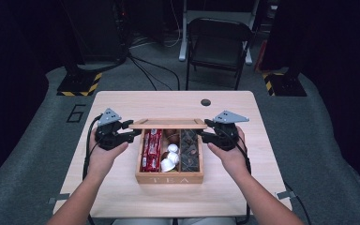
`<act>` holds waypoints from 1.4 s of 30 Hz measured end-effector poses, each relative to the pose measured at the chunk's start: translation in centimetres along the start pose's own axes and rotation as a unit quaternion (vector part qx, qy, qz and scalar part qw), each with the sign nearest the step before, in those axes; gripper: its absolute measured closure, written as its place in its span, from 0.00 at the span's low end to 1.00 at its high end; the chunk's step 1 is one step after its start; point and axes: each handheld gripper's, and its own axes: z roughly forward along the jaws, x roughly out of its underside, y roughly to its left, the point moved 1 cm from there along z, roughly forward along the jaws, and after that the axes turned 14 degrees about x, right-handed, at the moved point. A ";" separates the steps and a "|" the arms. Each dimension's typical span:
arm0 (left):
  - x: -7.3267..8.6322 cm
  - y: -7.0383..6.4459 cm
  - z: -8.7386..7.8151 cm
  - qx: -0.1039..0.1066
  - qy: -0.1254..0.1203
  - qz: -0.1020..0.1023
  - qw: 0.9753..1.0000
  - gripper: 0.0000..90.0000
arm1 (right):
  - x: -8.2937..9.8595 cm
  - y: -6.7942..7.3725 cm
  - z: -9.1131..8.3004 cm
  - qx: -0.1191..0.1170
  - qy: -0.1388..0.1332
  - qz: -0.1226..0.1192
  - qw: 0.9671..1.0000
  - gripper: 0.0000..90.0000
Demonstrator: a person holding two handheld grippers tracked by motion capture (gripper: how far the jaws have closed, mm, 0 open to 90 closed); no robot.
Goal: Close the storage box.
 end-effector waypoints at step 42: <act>4.7 -1.9 0.1 0.003 0.025 0.005 1.000 0.54 | 4.7 1.3 -1.5 -0.011 0.014 -0.008 1.000 0.56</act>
